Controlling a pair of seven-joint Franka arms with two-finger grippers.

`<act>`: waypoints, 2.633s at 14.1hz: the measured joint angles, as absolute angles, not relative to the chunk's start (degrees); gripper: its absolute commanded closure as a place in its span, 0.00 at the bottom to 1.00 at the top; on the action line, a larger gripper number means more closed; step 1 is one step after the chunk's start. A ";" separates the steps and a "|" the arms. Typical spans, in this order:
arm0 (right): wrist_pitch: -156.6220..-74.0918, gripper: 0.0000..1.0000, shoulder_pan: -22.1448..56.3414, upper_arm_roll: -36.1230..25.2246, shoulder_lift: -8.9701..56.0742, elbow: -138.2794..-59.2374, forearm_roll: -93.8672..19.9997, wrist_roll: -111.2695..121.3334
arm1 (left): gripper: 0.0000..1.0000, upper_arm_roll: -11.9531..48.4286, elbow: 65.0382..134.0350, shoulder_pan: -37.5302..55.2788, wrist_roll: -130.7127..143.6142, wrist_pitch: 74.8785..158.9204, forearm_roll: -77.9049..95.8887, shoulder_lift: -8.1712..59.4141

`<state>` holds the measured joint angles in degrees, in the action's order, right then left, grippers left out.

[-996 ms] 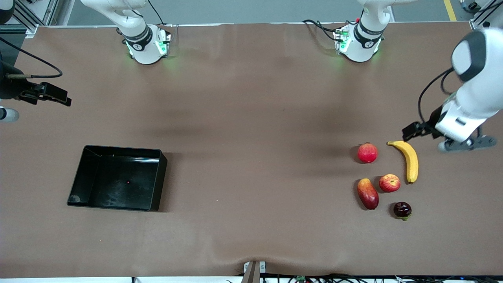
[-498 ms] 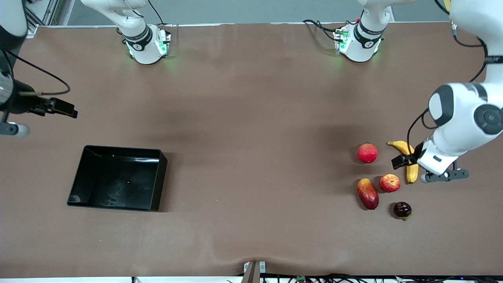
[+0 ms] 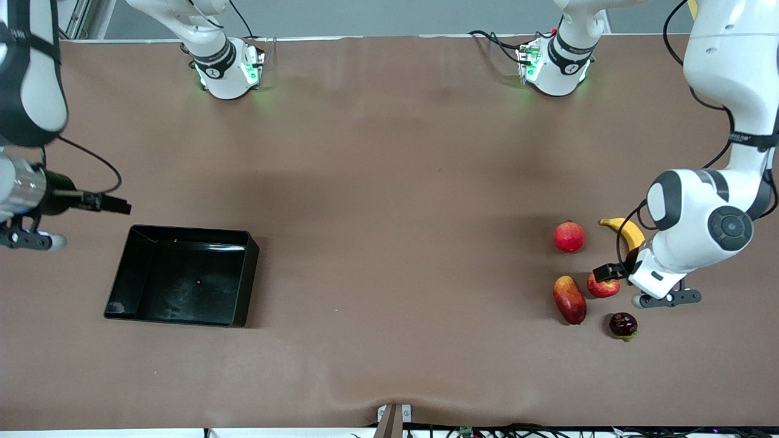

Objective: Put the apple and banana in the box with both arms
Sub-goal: 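Reach the left gripper to the red apple while the right gripper reaches the tray, then grasp the red apple with the left gripper while the right gripper grips the tray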

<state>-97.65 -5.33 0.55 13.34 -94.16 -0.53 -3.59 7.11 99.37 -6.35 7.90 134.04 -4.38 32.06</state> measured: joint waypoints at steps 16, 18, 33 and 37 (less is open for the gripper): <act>-131.77 0.00 -13.58 0.11 33.52 -99.93 4.84 7.02 | 1.00 7.04 99.07 -7.13 7.90 137.70 -4.43 38.00; -132.39 0.00 -14.07 0.14 35.19 -99.93 4.52 7.07 | 1.00 7.05 99.11 -7.13 7.90 137.53 -4.43 37.82; -133.20 1.00 -14.01 1.04 35.96 -98.31 2.42 7.09 | 1.00 12.14 96.91 -6.49 4.57 120.40 -4.48 19.80; -123.40 1.00 -12.12 1.61 32.76 -95.48 2.43 7.04 | 1.00 12.72 93.42 -5.92 4.59 116.95 -4.48 19.77</act>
<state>-123.40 -12.12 1.61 32.76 -95.48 2.43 7.04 12.72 93.42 -5.92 4.59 116.95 -4.48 19.77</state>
